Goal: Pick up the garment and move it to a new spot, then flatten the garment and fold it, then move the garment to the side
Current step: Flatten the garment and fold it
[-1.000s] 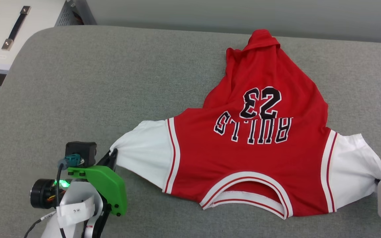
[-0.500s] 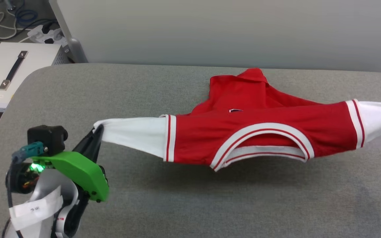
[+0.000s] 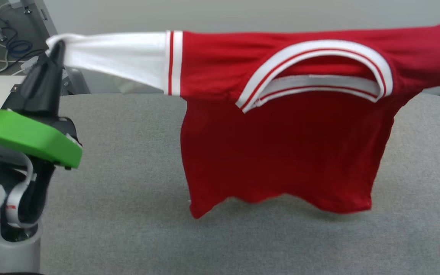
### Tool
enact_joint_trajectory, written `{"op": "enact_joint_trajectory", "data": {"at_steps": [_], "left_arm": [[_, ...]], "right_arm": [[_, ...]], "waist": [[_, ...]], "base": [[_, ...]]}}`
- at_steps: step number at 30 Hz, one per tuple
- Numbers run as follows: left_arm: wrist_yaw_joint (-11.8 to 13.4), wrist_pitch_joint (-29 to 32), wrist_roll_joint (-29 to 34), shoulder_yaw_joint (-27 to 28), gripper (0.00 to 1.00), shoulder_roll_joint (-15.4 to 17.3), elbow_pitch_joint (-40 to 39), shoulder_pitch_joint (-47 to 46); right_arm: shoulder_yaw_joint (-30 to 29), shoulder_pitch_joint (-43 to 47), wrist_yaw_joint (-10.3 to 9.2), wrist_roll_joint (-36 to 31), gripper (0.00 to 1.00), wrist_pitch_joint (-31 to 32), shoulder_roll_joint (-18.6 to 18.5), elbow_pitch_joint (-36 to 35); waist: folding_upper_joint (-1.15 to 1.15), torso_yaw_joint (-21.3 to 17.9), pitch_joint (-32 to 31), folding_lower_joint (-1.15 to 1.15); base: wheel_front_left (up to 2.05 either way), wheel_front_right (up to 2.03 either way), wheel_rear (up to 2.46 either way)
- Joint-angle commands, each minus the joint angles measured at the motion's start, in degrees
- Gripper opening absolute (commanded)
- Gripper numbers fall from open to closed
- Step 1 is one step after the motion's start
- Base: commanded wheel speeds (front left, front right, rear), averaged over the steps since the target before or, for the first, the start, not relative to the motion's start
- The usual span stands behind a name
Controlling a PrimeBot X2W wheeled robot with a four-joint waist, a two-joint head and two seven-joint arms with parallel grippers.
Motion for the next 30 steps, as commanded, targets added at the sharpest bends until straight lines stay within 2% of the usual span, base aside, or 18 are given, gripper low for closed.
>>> {"op": "enact_joint_trajectory", "data": {"at_steps": [1,11,19,24,30], "left_arm": [[0.0,-0.4,-0.3,0.9,0.0,0.7,-0.1,-1.6],[0.4,-0.8,-1.4,2.6,0.0,1.6,0.5,-6.5],[-2.1,1.0,-2.3,2.2,0.0,5.0,4.6,-13.4],[-3.9,-0.5,-1.4,1.6,0.0,7.3,9.6,-24.4],[-6.0,-4.1,1.1,-1.2,0.0,9.5,19.5,-40.9]], "right_arm": [[0.0,-1.4,-0.11,0.1,0.0,-0.7,-0.4,0.4],[2.6,-5.7,-0.11,-0.4,0.0,-3.0,-0.7,2.7],[3.8,-15.7,-0.11,-0.9,0.0,-4.9,-1.4,6.5],[6.6,-26.6,-0.11,-2.5,0.0,-6.5,-1.3,10.3],[10.6,-42.1,-0.11,-6.9,0.0,-10.6,0.7,18.6]], "waist": [[0.0,-0.2,-0.2,0.0],[0.0,-1.0,1.0,0.0],[0.0,-1.7,11.6,0.0],[0.0,-2.2,20.5,0.0],[0.0,-2.8,29.6,0.0]], "base": [[0.0,0.0,0.0],[0.0,0.0,0.0],[0.0,0.0,0.0],[0.0,0.0,0.0],[0.0,0.0,0.0]]}}
